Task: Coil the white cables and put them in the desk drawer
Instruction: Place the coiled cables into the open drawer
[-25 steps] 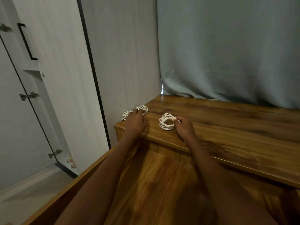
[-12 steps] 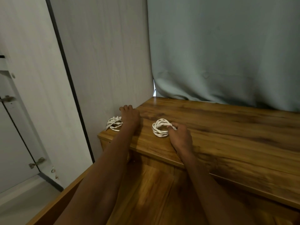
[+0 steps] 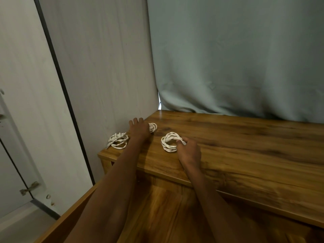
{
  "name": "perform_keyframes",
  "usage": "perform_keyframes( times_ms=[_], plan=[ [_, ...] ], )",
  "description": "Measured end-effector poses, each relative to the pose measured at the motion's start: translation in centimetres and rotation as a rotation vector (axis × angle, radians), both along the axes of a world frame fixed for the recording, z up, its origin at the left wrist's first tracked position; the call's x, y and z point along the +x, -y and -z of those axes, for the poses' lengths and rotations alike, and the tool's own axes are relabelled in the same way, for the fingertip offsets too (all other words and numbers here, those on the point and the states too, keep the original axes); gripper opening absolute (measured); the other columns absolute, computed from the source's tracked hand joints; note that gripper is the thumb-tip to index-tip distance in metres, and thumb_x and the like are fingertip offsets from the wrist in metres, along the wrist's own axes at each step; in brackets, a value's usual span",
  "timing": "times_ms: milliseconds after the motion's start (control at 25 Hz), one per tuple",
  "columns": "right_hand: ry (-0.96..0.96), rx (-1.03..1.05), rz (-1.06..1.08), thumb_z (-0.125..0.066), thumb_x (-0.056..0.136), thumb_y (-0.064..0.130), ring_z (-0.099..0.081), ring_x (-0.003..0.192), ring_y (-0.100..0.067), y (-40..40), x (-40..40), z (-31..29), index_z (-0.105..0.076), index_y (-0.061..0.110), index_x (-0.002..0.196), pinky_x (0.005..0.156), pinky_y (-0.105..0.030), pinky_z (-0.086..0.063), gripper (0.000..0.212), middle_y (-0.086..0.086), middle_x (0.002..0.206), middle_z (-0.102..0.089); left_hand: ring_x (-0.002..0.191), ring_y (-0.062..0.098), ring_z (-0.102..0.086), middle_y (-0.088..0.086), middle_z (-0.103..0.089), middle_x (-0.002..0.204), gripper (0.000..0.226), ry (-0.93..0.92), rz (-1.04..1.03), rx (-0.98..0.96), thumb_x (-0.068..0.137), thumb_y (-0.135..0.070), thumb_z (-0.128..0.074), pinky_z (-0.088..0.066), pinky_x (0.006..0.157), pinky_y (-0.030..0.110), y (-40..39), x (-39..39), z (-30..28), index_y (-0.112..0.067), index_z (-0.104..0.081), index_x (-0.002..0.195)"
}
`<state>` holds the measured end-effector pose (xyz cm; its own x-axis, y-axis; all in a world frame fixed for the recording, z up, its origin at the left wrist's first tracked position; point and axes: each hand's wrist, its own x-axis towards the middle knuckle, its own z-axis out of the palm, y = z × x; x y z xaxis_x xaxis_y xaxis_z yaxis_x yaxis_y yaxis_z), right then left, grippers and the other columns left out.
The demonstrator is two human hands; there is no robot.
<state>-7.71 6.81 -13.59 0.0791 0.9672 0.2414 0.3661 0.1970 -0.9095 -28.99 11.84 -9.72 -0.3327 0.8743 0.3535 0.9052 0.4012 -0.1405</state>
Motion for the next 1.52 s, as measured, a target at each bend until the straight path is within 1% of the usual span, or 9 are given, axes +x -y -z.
perform_keyframes(
  times_ms=[120,320,440,600,800,1040,1200,1320,1520],
  plan=[
    [-0.002,-0.011,0.072,-0.056,0.096,0.032,-0.063,0.116,-0.029,-0.2,0.2,-0.2,-0.071,0.021,0.122,0.098,-0.038,-0.048,0.032,-0.006,0.122,-0.071,0.117,0.033,-0.048,0.008,-0.059,0.122,0.043,0.306,0.15,0.165,0.091,-0.047,-0.058,-0.033,0.097,0.046,-0.1,0.8,-0.8,-0.019,-0.06,0.124],
    [-0.132,-0.077,0.003,-0.059,0.094,0.035,-0.063,0.119,-0.025,-0.1,0.6,-0.5,-0.069,0.023,0.128,0.104,-0.043,-0.049,0.037,-0.002,0.127,-0.07,0.088,0.022,-0.067,0.01,-0.072,0.099,0.024,1.153,0.383,0.502,0.097,-0.025,-0.059,-0.047,0.07,0.026,5.4,4.0,-3.3,-0.008,-0.071,0.109],
    [-0.221,-0.084,-0.104,-0.063,0.09,0.038,-0.068,0.106,-0.019,1.2,1.8,-0.4,-0.074,0.026,0.119,0.096,-0.042,-0.054,0.034,0.005,0.112,-0.076,0.089,0.017,-0.069,0.002,-0.074,0.1,0.029,1.29,0.403,0.481,0.097,-0.031,-0.06,-0.051,0.064,0.025,11.5,5.3,-3.0,-0.012,-0.071,0.116],
    [-0.225,-0.094,-0.224,-0.066,0.089,0.036,-0.07,0.085,-0.013,3.8,4.5,0.2,-0.078,0.028,0.105,0.087,-0.042,-0.059,0.022,0.009,0.091,-0.078,0.094,0.026,-0.072,0.003,-0.077,0.094,0.021,1.307,0.424,0.417,0.093,-0.033,-0.065,-0.057,0.085,0.043,18.9,5.8,-2.1,-0.016,-0.078,0.094],
    [-0.213,-0.104,-0.416,-0.066,0.095,0.014,-0.063,0.063,-0.003,10.3,9.9,-1.0,-0.077,0.012,0.105,0.062,-0.018,-0.051,0.016,0.002,0.081,-0.076,0.097,0.033,-0.069,0.015,-0.075,0.102,0.03,1.355,0.472,0.151,0.096,-0.029,-0.061,-0.051,0.094,0.046,25.6,7.6,-0.8,-0.003,-0.073,0.102],
    [0.107,-0.225,-0.584,-0.07,0.091,0.015,-0.062,0.071,-0.007,15.2,18.1,-0.2,-0.079,0.016,0.107,0.061,-0.021,-0.05,0.018,-0.002,0.096,-0.078,0.077,0.009,-0.064,-0.001,-0.071,0.083,0.02,1.069,0.543,-0.249,0.096,-0.031,-0.061,-0.053,0.073,0.029,28.5,11.4,1.3,-0.014,-0.072,0.094],
    [0.459,-0.267,-0.493,-0.07,0.09,0.011,-0.067,0.076,-0.009,17.4,24.6,2.0,-0.079,0.01,0.104,0.066,-0.023,-0.05,0.017,-0.002,0.095,-0.076,0.085,0.016,-0.065,0.006,-0.073,0.093,0.014,0.784,0.638,-0.424,0.093,-0.028,-0.065,-0.049,0.074,0.031,27.8,15.2,3.8,-0.015,-0.072,0.092],
    [0.683,-0.273,-0.343,-0.067,0.089,0.012,-0.07,0.088,-0.02,17.7,26.8,3.2,-0.078,0.017,0.102,0.073,-0.03,-0.052,0.018,-0.005,0.099,-0.076,0.091,0.025,-0.066,0.01,-0.073,0.102,0.024,0.462,0.647,-0.353,0.089,-0.042,-0.063,-0.048,0.073,0.031,26.8,18.6,5.8,-0.021,-0.07,0.099],
    [1.078,-0.103,-0.217,-0.063,0.09,0.025,-0.063,0.112,-0.029,17.4,26.3,3.9,-0.063,0.019,0.128,0.088,-0.038,-0.051,0.038,-0.008,0.126,-0.066,0.114,0.028,-0.06,0.005,-0.068,0.121,0.04,0.033,0.615,-0.171,0.096,-0.052,-0.048,-0.04,0.094,0.039,26.3,24.1,9.0,-0.03,-0.062,0.126]
  ],
)
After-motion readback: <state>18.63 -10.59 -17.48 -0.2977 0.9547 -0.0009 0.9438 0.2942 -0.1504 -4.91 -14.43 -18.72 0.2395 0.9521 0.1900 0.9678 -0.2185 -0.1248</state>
